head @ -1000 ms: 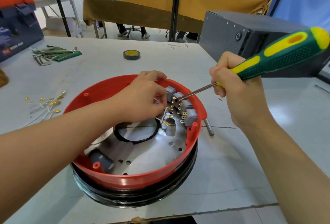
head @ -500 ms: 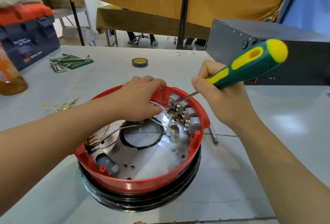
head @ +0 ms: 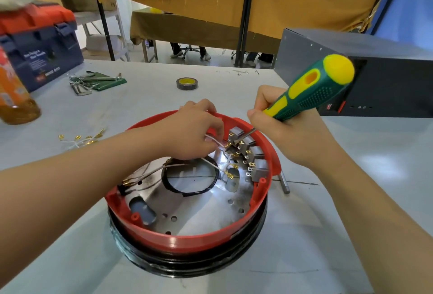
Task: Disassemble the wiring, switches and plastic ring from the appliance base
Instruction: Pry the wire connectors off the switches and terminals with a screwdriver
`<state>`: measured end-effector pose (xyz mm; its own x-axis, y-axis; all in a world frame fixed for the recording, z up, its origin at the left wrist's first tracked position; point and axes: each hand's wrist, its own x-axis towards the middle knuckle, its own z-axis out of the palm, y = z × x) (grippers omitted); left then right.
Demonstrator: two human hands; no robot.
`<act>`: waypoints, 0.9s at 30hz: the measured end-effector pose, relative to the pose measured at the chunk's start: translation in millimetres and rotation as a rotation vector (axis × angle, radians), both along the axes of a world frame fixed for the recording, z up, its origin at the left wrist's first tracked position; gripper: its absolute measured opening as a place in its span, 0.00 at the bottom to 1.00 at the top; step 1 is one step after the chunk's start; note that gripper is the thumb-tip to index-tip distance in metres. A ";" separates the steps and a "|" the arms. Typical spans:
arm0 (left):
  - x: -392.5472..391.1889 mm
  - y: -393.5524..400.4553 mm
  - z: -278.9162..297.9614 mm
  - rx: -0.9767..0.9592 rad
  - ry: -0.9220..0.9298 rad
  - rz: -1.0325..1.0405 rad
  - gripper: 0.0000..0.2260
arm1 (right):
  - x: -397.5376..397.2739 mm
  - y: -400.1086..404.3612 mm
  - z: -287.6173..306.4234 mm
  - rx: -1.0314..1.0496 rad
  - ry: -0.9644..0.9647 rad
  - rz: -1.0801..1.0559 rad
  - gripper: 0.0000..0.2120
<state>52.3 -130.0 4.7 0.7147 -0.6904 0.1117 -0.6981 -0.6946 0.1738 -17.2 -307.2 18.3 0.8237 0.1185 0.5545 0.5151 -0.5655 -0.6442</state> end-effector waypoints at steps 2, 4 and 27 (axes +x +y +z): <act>-1.0 -2.5 -1.7 -0.015 -0.012 0.013 0.07 | -0.6 0.1 0.2 -0.034 0.000 0.031 0.11; -2.4 -4.2 -5.5 -0.042 -0.037 0.028 0.08 | -1.2 -1.0 -0.4 -0.047 0.002 0.055 0.11; -8.1 -8.5 -16.0 -0.105 -0.052 0.105 0.04 | 1.2 -11.8 -9.9 0.072 0.015 0.005 0.13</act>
